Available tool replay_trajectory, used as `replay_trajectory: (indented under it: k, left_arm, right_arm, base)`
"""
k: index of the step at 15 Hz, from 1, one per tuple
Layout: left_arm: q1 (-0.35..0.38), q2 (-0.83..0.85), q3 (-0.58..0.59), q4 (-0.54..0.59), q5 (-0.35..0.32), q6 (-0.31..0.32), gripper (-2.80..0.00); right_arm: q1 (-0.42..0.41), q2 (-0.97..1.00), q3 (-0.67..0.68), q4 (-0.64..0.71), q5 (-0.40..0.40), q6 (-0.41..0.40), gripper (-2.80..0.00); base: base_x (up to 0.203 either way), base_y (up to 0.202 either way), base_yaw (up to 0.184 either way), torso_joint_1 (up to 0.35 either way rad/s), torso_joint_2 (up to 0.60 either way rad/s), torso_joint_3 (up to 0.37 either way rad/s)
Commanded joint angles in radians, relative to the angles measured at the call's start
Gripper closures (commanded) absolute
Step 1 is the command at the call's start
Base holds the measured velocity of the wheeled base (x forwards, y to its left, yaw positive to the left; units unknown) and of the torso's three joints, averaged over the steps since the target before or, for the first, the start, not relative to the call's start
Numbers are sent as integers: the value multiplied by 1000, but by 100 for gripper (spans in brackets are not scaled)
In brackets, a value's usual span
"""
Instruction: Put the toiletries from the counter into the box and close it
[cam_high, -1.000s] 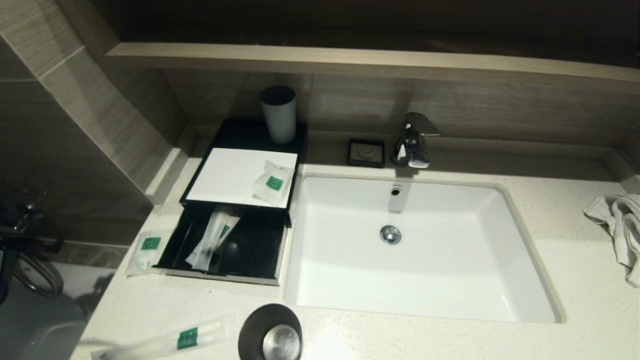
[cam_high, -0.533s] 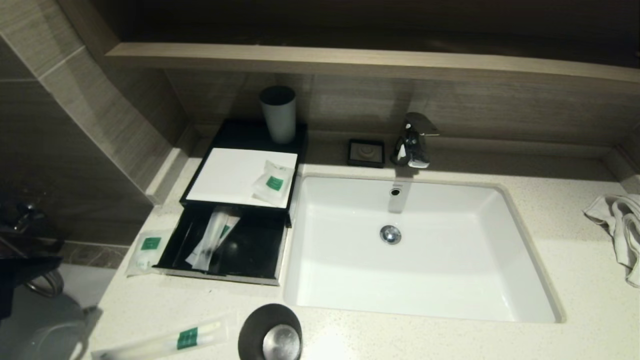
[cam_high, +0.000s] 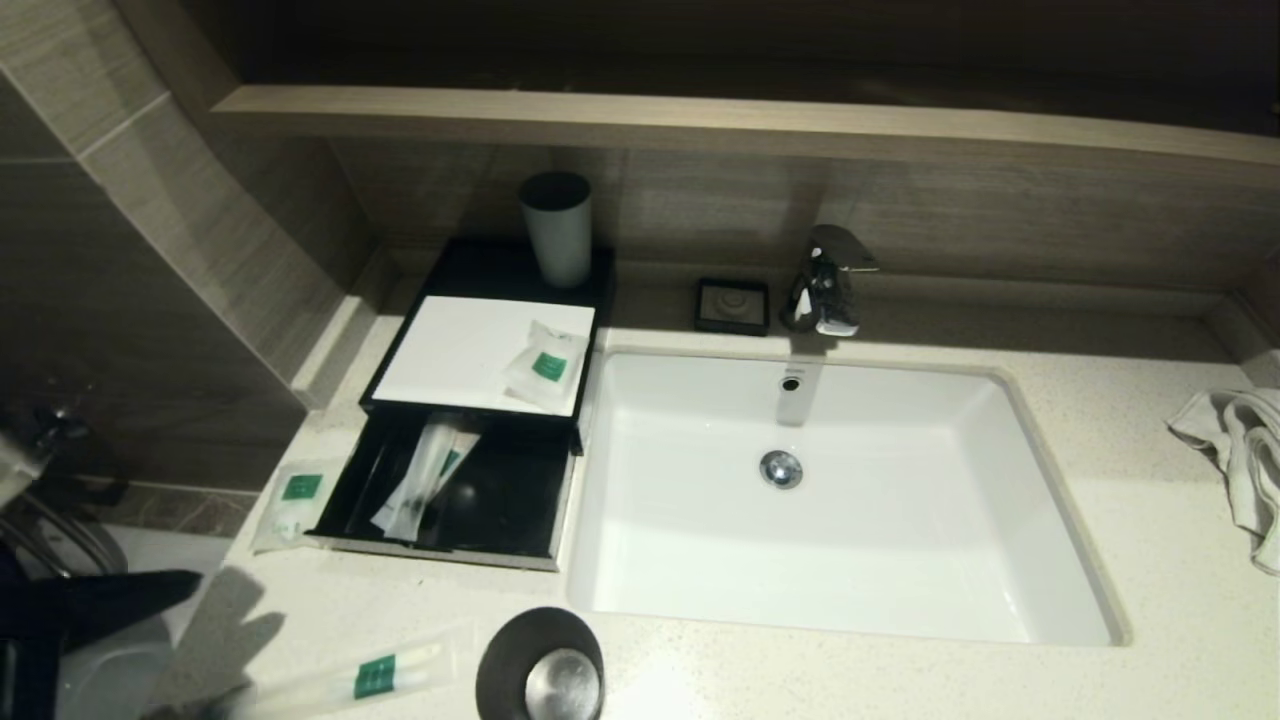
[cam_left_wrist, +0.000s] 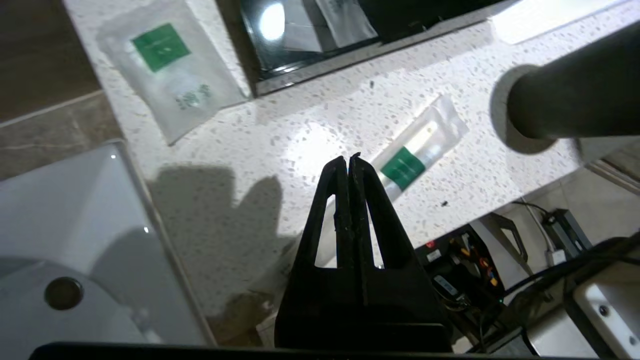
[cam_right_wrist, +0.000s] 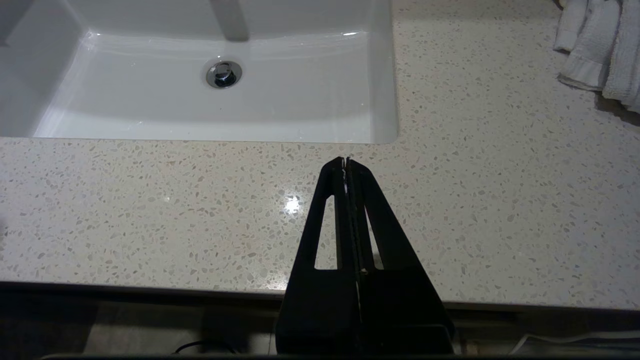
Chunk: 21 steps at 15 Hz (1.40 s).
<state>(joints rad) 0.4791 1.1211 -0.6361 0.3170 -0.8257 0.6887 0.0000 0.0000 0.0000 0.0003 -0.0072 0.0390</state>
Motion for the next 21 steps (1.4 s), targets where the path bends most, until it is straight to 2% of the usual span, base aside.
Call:
replay_trajectory:
  k: [1,11,13,16,19,21]
  left_arm:
    - [-40,-19,50,-5,-3,8,0]
    - [-77,-81,206,-10,17,103,0]
    - [-105,-86,230,-15,57,123,0]
    - [-122,-91,264,-16,110,191,0]
    - [-123,-90,290,-17,119,236,0]
    - [-123,-92,322,-18,131,312,0]
  right_arm:
    - [0,2,0,0,0,1,0]
    - [0,2,0,0,0,1,0]
    - [0,2,0,0,0,1,0]
    - [0,2,0,0,0,1,0]
    - [0,2,0,0,0,1,0]
    - [0,2,0,0,0,1,0]
  base:
    - [0,0,0,0,0,0]
    - [0,0,0,0,0,0]
    - [0,0,0,0,0,0]
    - [0,0,0,0,0,0]
    - [0,0,0,0,0,0]
    - [0,0,0,0,0,0]
